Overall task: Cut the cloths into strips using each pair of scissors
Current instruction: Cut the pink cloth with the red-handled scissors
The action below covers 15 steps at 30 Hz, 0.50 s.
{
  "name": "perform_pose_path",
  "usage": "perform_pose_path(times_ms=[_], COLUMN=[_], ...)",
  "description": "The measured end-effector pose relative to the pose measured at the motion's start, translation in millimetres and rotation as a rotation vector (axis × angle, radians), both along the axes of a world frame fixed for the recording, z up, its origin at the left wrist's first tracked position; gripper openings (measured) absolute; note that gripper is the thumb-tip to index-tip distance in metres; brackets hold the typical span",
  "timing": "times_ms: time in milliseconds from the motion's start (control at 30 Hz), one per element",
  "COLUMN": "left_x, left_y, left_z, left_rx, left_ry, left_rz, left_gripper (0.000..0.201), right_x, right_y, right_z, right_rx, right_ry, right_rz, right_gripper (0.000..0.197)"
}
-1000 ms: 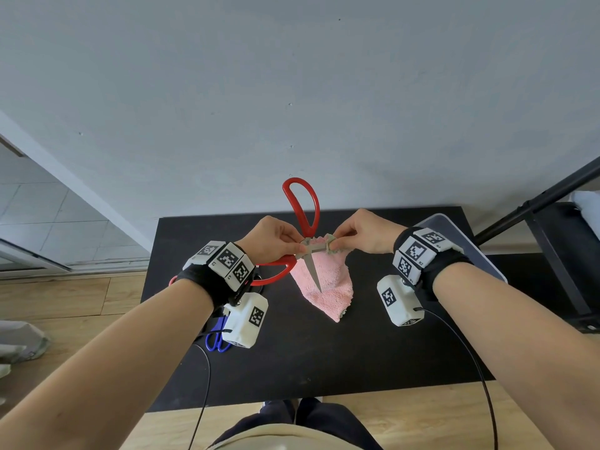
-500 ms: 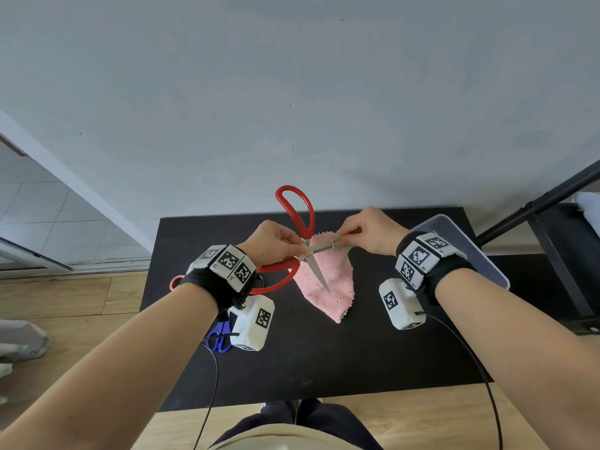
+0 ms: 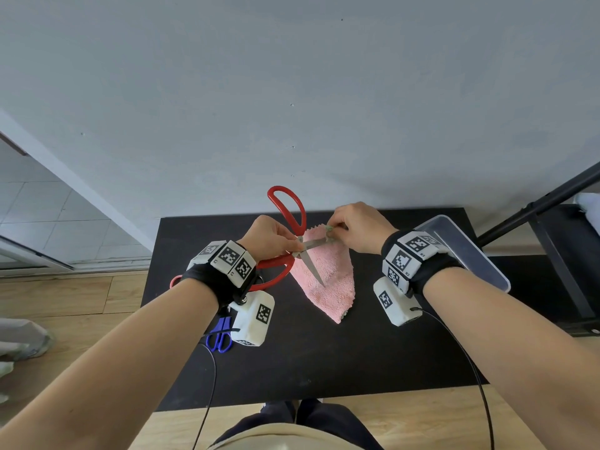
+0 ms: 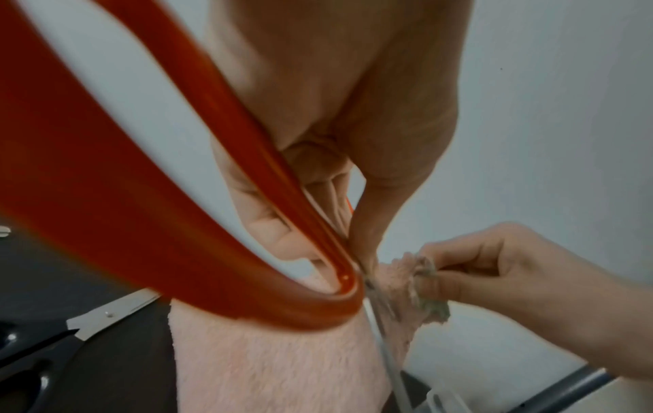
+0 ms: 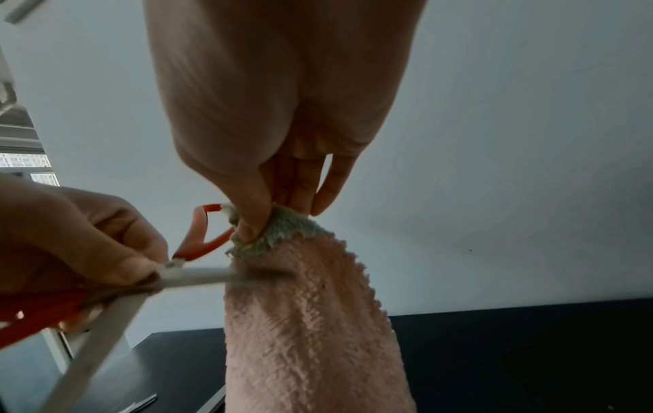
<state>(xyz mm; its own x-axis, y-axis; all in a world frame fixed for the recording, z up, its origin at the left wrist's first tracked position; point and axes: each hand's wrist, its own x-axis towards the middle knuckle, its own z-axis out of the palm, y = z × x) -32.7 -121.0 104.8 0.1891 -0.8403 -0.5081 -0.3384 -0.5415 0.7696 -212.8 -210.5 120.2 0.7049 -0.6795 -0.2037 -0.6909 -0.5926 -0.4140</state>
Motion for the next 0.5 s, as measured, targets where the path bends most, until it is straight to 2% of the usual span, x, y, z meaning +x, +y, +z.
perform_pose_path(times_ms=[200, 333, 400, 500], left_x=[-1, -2, -2, -2], left_y=[9, 13, 13, 10], left_z=[-4, 0, 2, 6], left_rx=[-0.066, -0.095, -0.108, -0.125], left_ry=[0.005, 0.102, 0.143, 0.136], left_rz=[0.002, 0.009, 0.007, -0.019], left_gripper=[0.008, 0.008, 0.011, 0.012], right_x=[4, 3, 3, 8], right_y=[-10, -14, -13, -8], right_z=[5, 10, 12, 18], right_rx=[0.067, 0.295, 0.376, 0.422], right_ry=[-0.107, -0.238, -0.237, -0.148], right_rz=[-0.06, -0.104, -0.099, -0.072], right_gripper=[0.02, 0.023, 0.03, 0.021])
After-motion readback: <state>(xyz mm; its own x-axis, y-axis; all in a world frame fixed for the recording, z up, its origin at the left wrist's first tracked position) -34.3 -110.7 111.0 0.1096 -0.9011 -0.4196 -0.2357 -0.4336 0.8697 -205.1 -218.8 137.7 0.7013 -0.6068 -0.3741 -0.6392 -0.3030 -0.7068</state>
